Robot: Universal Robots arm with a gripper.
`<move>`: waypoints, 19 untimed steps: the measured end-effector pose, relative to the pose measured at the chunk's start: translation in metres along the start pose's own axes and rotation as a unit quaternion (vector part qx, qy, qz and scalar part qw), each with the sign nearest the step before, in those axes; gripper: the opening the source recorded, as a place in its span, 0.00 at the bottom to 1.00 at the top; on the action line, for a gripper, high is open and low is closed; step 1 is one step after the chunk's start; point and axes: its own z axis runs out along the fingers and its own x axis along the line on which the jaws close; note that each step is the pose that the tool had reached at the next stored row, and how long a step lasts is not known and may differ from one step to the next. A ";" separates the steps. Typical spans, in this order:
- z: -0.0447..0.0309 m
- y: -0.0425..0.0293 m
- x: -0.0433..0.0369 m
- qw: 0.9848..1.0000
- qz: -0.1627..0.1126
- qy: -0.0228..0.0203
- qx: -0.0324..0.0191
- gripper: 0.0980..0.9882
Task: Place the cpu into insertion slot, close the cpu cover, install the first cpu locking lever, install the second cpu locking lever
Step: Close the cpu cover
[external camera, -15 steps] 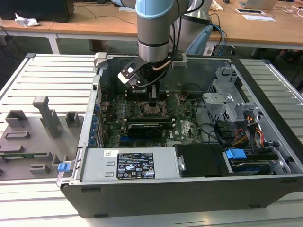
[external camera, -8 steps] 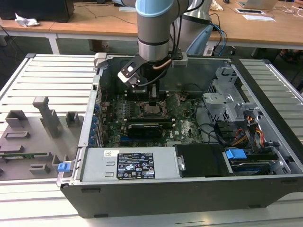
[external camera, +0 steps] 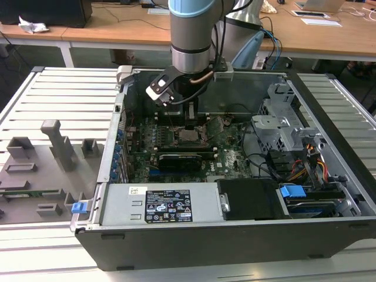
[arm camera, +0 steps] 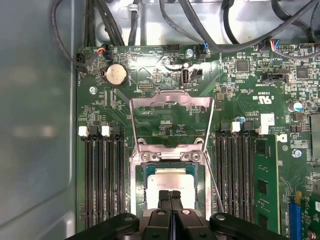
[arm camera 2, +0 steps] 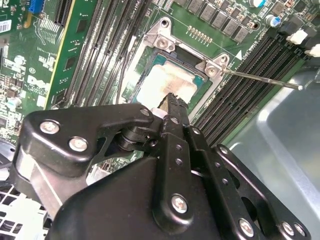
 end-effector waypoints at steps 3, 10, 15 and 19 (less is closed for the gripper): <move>-0.0025 0.0001 0.0000 1.000 0.000 0.000 0.000 0.01; -0.0099 0.0021 0.0002 1.000 0.000 0.000 0.006 0.01; -0.0164 0.0037 0.0004 1.000 0.000 0.000 0.011 0.01; -0.0242 0.0043 0.0006 1.000 0.000 0.000 0.011 0.01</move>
